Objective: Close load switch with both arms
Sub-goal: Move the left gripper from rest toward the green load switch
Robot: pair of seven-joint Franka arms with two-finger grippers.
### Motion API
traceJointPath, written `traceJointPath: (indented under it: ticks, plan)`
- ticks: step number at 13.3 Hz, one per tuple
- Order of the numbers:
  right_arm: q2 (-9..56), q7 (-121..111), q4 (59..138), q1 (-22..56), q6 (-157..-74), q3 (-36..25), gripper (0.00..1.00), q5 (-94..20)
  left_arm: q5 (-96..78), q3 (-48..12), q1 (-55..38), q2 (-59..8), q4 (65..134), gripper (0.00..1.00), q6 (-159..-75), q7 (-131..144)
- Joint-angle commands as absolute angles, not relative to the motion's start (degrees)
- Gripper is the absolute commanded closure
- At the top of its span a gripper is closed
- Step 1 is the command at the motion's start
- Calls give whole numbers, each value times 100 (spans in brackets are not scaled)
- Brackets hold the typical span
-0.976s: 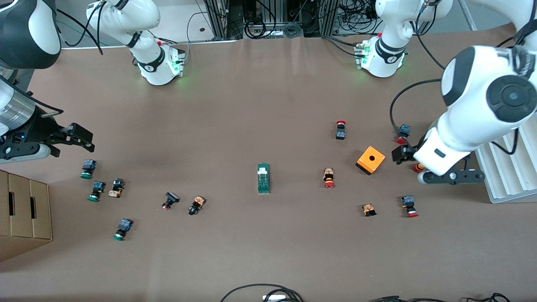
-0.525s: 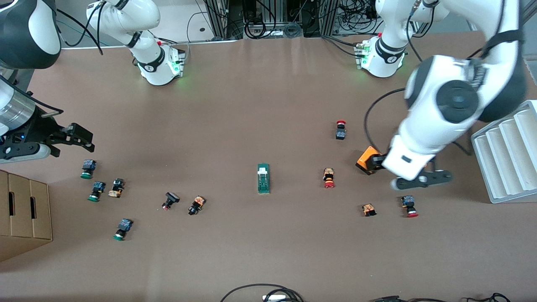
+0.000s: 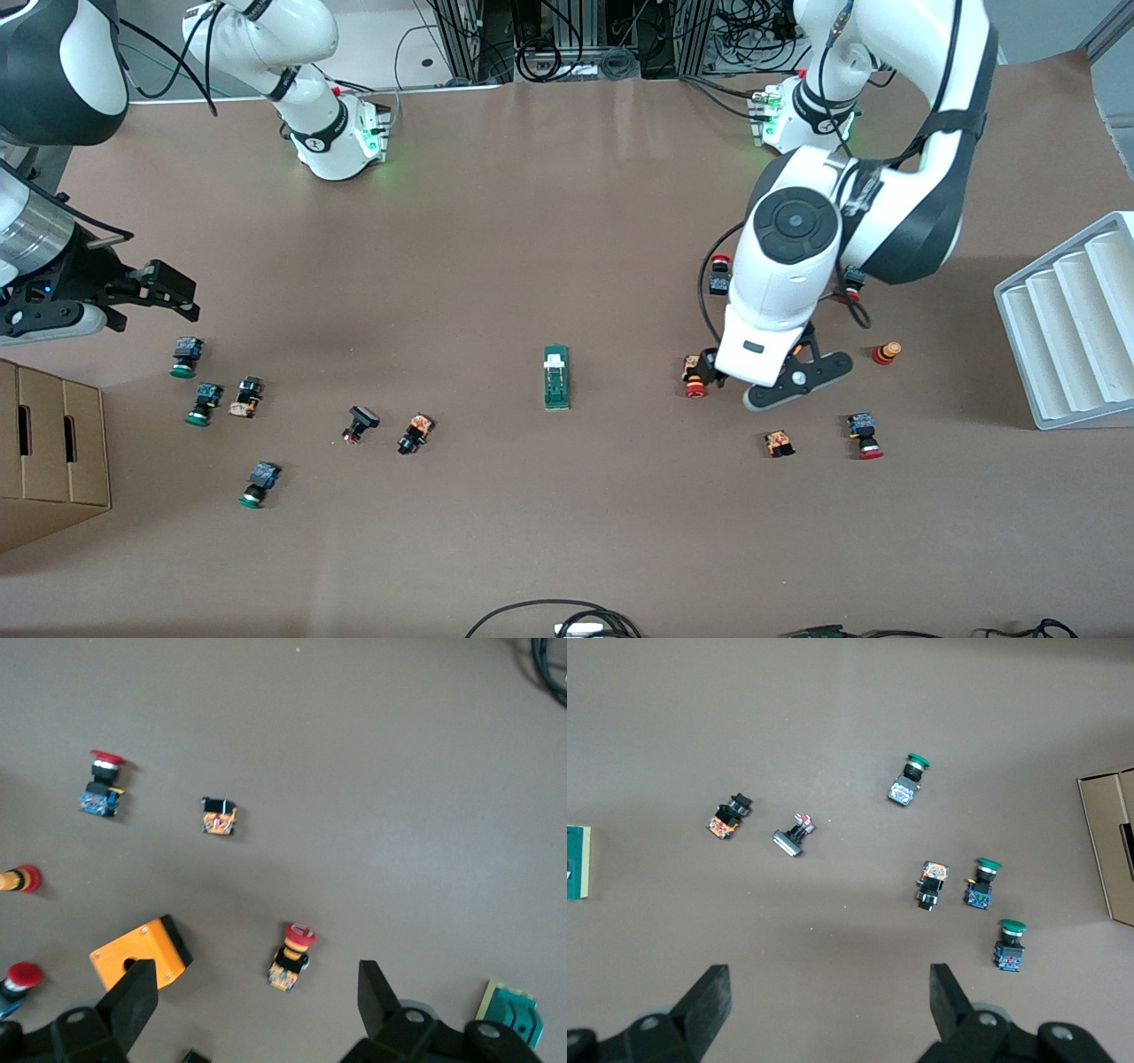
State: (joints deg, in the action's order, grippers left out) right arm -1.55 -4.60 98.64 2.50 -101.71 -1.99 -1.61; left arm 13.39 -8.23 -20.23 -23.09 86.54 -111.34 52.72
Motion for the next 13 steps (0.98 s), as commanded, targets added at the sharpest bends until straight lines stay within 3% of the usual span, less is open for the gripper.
traceJointPath:
  ticks: [1,5,7,11,13]
  plan:
    - [-255,-510,9967,255,-10257,-211,0,-44,1695,-773,-2030,-2600,8596,0,-11687,5449]
    - [-255,-510,9967,255,-10266,-220,0,-44,2274,-695,-2416,-2944,8578,0,-12067,5799]
    - [-246,-510,9967,255,-10257,-211,0,-44,2635,-240,-2740,-2927,8709,0,-12295,5827]
    - [-246,-510,9967,255,-10266,-220,0,-44,2610,-44,-3023,-3119,8938,0,-13313,6089]
    - [-255,-510,9967,255,-10257,-211,0,-44,2680,384,-3661,-3295,8956,0,-13465,6398]
